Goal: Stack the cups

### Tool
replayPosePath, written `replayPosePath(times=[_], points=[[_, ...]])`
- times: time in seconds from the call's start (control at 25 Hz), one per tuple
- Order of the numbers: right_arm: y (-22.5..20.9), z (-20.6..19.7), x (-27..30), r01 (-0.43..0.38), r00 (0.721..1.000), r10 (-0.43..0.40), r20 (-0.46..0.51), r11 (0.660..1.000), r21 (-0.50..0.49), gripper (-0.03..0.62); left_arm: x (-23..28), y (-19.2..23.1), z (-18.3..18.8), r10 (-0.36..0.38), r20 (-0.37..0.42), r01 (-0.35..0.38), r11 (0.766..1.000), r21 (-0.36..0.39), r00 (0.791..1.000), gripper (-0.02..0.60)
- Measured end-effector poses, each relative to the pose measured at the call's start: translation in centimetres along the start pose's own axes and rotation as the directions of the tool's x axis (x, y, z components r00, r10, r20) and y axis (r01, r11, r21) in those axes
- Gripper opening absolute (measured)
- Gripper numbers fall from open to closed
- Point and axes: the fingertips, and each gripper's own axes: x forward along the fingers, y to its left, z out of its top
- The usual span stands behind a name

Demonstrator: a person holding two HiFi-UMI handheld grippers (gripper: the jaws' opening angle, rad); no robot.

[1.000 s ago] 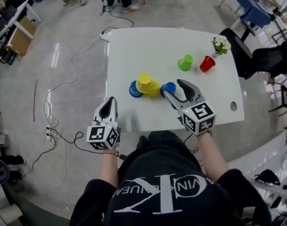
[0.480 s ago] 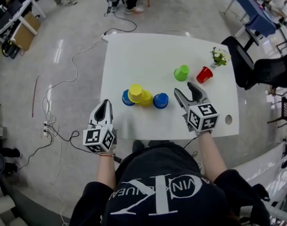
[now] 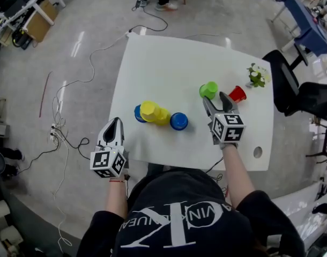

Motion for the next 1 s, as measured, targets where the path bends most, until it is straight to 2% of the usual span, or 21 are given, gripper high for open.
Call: replayPosePath(times=[0.44, 0.56, 0.72, 1.0], points=[[-2.1, -1.4, 4.6, 0.026, 0.999, -0.025, -0.026, 0.999, 0.027, 0.305, -1.7, 0.9, -1.4, 0.098, -0.045, -0.099, 0.995, -0.025, 0.994, 0.005], [-2.4, -1.5, 4.9, 0.030, 0.999, -0.030, -0.018, 1.000, -0.001, 0.249, -1.8, 0.8, -2.2, 0.099, -0.059, -0.101, 0.995, -0.029, 0.993, 0.005], [-1.6, -0.7, 4.1, -0.009, 1.000, 0.009, 0.010, 0.999, -0.041, 0.244, -1.6, 0.5, -2.7, 0.088, -0.067, -0.090, 0.995, -0.035, 0.994, 0.005], [1.3, 1.7, 1.6, -0.108, 0.993, 0.113, 0.038, 0.989, -0.105, 0.244, -0.4, -0.1, -2.0, 0.051, -0.036, -0.053, 0.998, -0.040, 0.998, 0.005]])
